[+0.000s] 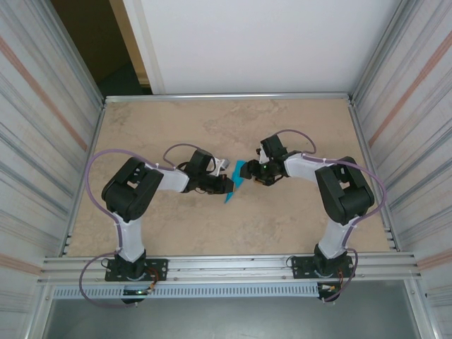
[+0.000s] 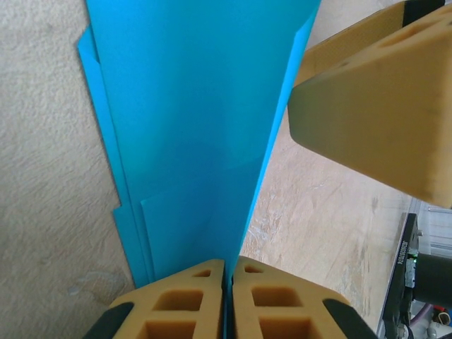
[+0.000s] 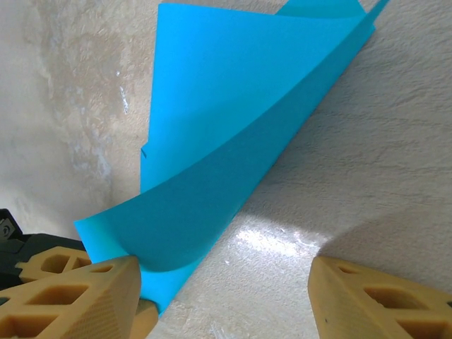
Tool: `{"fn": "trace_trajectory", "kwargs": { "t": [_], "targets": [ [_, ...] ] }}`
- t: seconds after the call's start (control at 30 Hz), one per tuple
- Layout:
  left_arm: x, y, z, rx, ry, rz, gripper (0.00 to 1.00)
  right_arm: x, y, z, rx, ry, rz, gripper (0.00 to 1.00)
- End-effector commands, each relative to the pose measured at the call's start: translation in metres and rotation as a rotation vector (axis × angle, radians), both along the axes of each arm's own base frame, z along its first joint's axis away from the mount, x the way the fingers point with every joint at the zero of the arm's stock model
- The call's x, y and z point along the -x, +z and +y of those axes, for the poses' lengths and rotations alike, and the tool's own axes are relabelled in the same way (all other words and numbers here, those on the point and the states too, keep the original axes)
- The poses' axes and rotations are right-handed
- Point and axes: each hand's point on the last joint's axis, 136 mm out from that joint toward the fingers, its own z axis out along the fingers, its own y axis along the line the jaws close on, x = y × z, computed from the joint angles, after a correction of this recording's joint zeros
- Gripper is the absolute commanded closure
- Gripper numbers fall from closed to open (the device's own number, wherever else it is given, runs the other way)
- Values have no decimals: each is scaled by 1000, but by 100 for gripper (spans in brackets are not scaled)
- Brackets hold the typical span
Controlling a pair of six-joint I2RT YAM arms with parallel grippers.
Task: Fold a paper plane with a square sheet of paper (pick it up from the middle)
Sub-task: Fold the wing for the fifth time at the center of the table.
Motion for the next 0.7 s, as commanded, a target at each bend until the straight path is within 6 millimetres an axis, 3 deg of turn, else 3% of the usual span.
{"fn": "trace_trajectory", "kwargs": {
  "t": [0.0, 0.37, 0.43, 0.67],
  "targets": [
    [1, -14, 3, -18, 9, 34, 88, 5, -24, 0, 55, 9, 48, 35],
    [5, -26, 8, -42, 16, 62, 87, 14, -55, -3, 143, -27, 141, 34],
    [6, -29, 9, -47, 17, 73, 87, 13, -49, 0, 121, -18, 127, 35],
    [5, -28, 12, -22, 44, 131, 90, -1, 6, 12, -24, 72, -75, 34]
  ]
}}
